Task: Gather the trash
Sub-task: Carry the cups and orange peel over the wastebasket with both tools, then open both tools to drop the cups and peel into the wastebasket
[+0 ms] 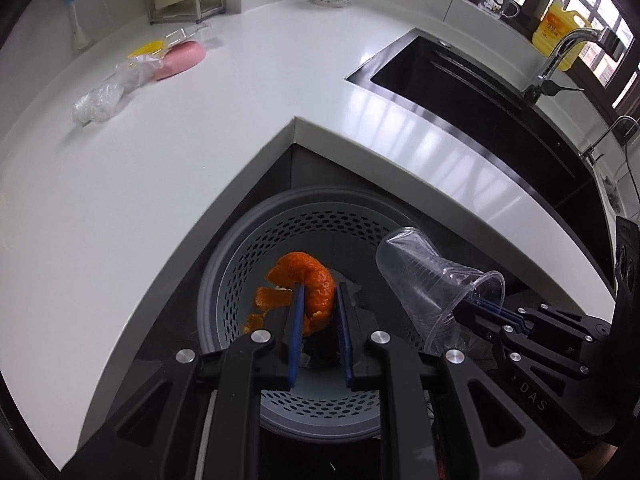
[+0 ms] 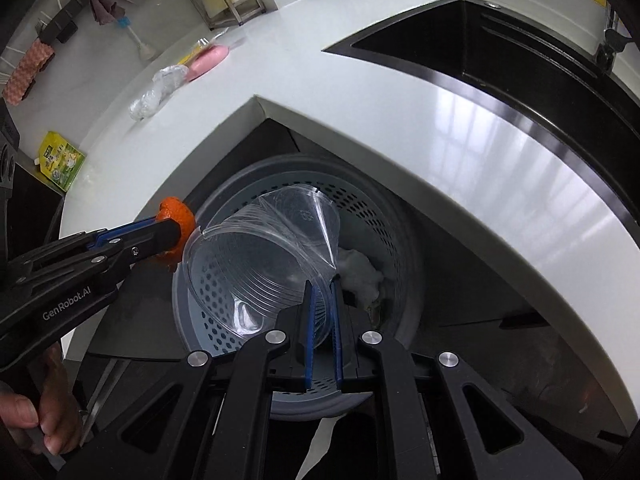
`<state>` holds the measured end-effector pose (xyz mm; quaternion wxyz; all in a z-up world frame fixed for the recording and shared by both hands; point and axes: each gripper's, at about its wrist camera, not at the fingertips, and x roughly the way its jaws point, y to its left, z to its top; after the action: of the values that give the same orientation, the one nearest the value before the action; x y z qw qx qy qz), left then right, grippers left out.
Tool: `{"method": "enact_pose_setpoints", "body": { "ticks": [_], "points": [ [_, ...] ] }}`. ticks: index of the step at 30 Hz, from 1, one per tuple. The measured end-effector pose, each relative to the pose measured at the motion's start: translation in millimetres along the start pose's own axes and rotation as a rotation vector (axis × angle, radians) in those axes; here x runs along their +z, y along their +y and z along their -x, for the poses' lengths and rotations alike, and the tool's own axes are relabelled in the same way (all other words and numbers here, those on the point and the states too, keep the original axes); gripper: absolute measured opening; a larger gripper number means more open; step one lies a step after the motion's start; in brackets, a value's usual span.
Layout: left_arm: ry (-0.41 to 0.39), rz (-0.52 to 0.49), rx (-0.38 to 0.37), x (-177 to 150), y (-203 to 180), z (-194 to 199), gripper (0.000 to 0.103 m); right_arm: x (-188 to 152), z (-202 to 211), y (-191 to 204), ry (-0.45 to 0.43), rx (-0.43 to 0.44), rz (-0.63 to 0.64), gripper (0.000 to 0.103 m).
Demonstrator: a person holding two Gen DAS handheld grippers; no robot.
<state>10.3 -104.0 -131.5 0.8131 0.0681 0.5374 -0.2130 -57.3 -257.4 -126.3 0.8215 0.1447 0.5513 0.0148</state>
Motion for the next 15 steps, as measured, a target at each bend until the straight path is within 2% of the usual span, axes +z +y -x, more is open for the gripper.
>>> {"method": "enact_pose_setpoints", "body": {
  "ticks": [5, 6, 7, 9, 11, 12, 13, 15],
  "points": [
    [0.010, 0.030, 0.019, -1.6, 2.3, -6.8, 0.023, -2.2, -7.5, -2.3, 0.027, 0.000, 0.010, 0.008],
    [0.011, 0.039, 0.022, -1.4, 3.5, -7.0, 0.025, -1.6, -8.5, -2.7, 0.031, 0.001, 0.010, 0.012],
    [0.010, 0.046, 0.024, -1.7, 4.7, -6.8, 0.028, -1.1, -9.1, -3.4, 0.035, 0.008, 0.009, 0.022],
    [0.005, 0.051, 0.025, -3.2, 6.7, -5.7, 0.032, -1.7, -6.9, -4.5, 0.021, 0.000, 0.012, 0.026],
    [0.008, 0.059, 0.044, -4.9, 9.3, -5.6, 0.044, -2.2, -5.5, -5.2, 0.018, -0.008, 0.020, 0.027],
    [0.007, 0.069, 0.052, -6.3, 11.1, -4.7, 0.057, -2.3, -4.9, -5.7, 0.017, -0.009, 0.022, 0.027],
    [0.003, 0.082, 0.055, -7.2, 13.3, -3.1, 0.063, -2.7, -4.2, -6.5, 0.017, -0.012, 0.024, 0.027],
    [0.002, 0.098, 0.051, -8.9, 15.7, -0.1, 0.064, -2.7, -3.4, -8.3, 0.019, -0.012, 0.024, 0.027]
  ]
}}
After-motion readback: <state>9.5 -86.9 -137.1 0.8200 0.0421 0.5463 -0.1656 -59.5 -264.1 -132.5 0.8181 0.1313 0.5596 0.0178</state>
